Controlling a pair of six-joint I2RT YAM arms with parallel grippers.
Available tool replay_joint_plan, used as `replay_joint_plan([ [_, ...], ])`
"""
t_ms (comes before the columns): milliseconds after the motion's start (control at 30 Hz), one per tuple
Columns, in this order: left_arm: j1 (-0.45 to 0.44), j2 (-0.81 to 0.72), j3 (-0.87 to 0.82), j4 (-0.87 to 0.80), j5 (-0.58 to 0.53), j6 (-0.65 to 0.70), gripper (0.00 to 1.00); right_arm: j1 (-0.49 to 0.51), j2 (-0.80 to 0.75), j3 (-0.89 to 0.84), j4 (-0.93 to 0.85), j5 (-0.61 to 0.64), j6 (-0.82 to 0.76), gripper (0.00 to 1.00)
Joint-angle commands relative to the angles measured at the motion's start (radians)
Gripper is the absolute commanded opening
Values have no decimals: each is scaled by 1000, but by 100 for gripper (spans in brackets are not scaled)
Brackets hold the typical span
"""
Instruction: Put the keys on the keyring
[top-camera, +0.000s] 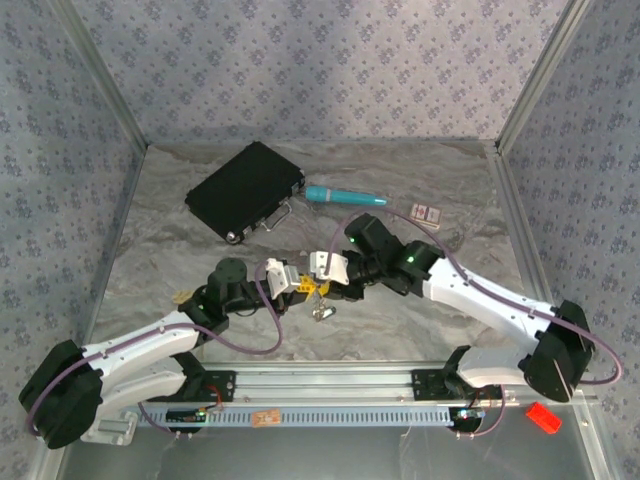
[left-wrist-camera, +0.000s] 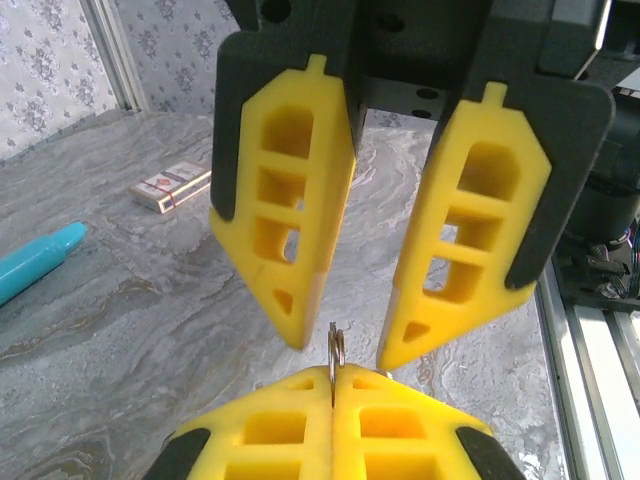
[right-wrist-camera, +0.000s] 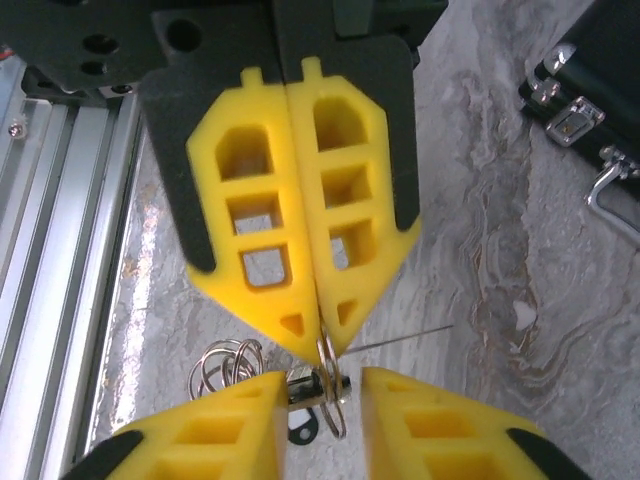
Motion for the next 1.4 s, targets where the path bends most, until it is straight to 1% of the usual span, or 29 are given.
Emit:
replay_joint_plan([
  [0, -4, -15, -21, 150, 19, -46, 0, -39, -49, -63, 124, -116, 110, 29],
  [133, -6, 8, -37, 244, 36, -96, 0, -43, -49, -102, 185, -139, 155, 28],
  [367, -4, 18, -41, 253, 43, -100, 0, -56, -62, -115, 188, -137, 157, 20],
  [400, -4, 16, -41, 252, 43, -101, 0, -58, -64, -115, 178, -133, 151, 20],
  [533, -5, 16, -41, 241, 40, -94, 0, -71, -82, -115, 130, -120, 132, 25],
  [667, -4, 15, -41, 233, 44, -88, 0, -84, -106, -118, 96, -114, 123, 26],
  [867, -4, 17, -37, 233, 47, -84, 0, -86, -103, -111, 90, -131, 124, 17],
  [1067, -6, 12, -39, 230, 48, -85, 0, -85, -86, -109, 97, -139, 123, 15],
  [1200, -4, 11, -38, 231, 50, -86, 0, -84, -76, -105, 102, -146, 123, 12],
  [1267, -5, 12, -39, 231, 52, -86, 0, -84, -71, -103, 99, -142, 123, 13],
  [1300, -5, 12, -39, 231, 53, -85, 0, -84, -72, -104, 100, -136, 119, 15],
  [1367, -5, 10, -38, 228, 54, -85, 0, -85, -80, -107, 105, -115, 118, 23],
])
